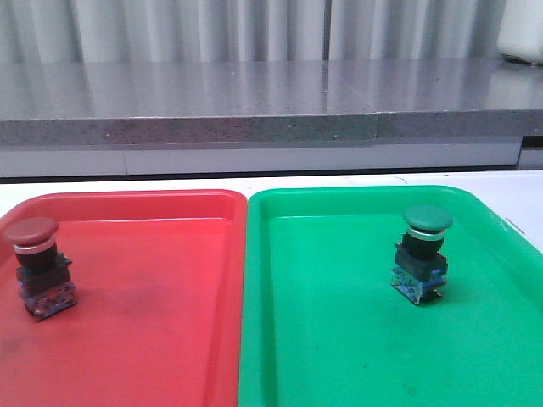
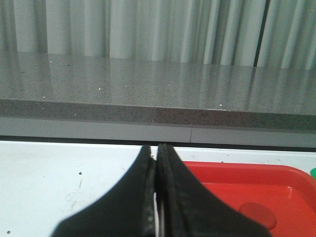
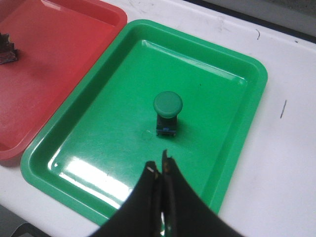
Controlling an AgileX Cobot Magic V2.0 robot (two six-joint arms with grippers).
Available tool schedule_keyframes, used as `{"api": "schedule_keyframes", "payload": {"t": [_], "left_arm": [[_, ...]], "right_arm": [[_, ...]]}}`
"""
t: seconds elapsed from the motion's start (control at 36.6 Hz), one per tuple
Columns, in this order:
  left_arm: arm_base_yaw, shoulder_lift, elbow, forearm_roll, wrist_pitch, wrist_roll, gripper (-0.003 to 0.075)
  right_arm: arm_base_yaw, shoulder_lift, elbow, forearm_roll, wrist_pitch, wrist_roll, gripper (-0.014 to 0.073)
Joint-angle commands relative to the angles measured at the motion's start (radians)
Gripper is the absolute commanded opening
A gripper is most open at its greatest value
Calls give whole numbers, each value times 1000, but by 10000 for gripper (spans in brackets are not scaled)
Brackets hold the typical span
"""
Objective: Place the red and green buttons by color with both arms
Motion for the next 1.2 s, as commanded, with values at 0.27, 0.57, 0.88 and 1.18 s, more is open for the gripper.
{"api": "schedule_keyframes", "payload": {"t": [0.27,0.57,0.88,1.18], "left_arm": [[3,-16,24,-8,-84,-7,-20],[3,-16,24,-8,-84,-7,-20],[3,-16,24,-8,-84,-7,-20],[3,-16,24,-8,-84,-7,-20]], "right_arm": [[-1,-3,-27,-1,-60,-5,-108],[-1,-3,-27,-1,-60,-5,-108],[-47,-79,43,-58,-170,-7,-108],[-248,-391,414,-80,-627,-6,-108]]}}
